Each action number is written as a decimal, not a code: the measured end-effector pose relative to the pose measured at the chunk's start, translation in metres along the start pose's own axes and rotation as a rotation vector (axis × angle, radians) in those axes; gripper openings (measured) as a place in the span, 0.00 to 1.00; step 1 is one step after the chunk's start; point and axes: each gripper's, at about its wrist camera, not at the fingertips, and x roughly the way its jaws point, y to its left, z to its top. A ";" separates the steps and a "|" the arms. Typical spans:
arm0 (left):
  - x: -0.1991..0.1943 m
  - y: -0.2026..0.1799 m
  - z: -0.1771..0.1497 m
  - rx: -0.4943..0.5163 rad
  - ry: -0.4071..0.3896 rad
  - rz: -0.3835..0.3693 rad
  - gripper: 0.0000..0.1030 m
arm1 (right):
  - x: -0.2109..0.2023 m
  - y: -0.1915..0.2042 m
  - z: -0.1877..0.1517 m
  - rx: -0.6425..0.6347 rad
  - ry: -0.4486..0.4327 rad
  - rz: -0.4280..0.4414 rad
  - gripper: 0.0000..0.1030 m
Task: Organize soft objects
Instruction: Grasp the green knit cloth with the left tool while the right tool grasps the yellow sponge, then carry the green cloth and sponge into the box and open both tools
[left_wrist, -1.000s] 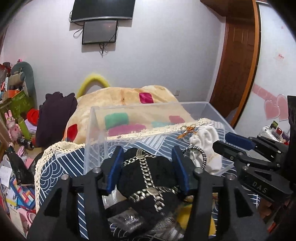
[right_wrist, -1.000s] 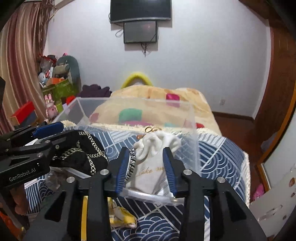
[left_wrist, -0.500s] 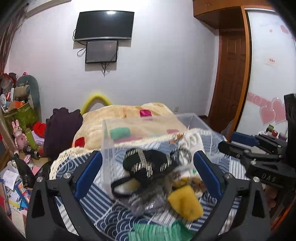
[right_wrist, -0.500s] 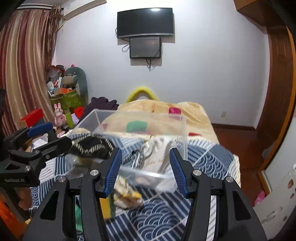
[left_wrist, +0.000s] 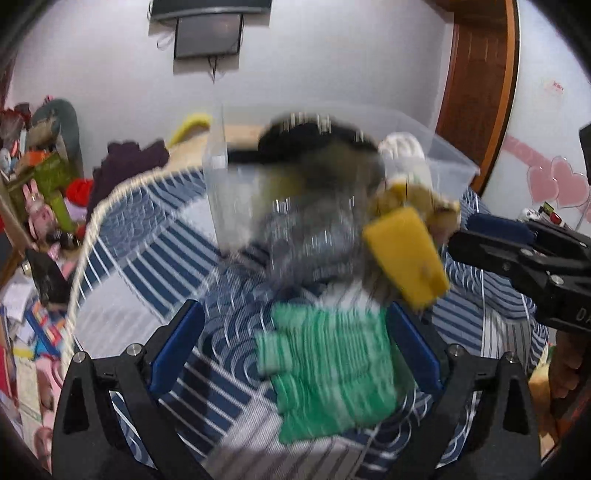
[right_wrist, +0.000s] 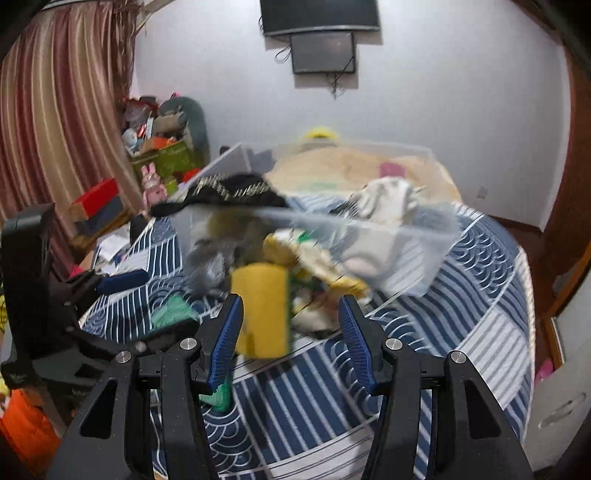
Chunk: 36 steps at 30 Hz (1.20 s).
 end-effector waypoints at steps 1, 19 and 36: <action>0.001 0.000 -0.003 -0.006 0.003 -0.002 0.97 | 0.005 0.002 -0.001 -0.005 0.012 0.002 0.49; -0.003 0.000 -0.021 -0.001 -0.017 -0.076 0.35 | 0.021 0.015 -0.013 0.010 0.059 0.058 0.29; -0.063 -0.001 0.046 -0.028 -0.252 -0.039 0.34 | -0.031 0.003 0.006 0.004 -0.133 -0.047 0.28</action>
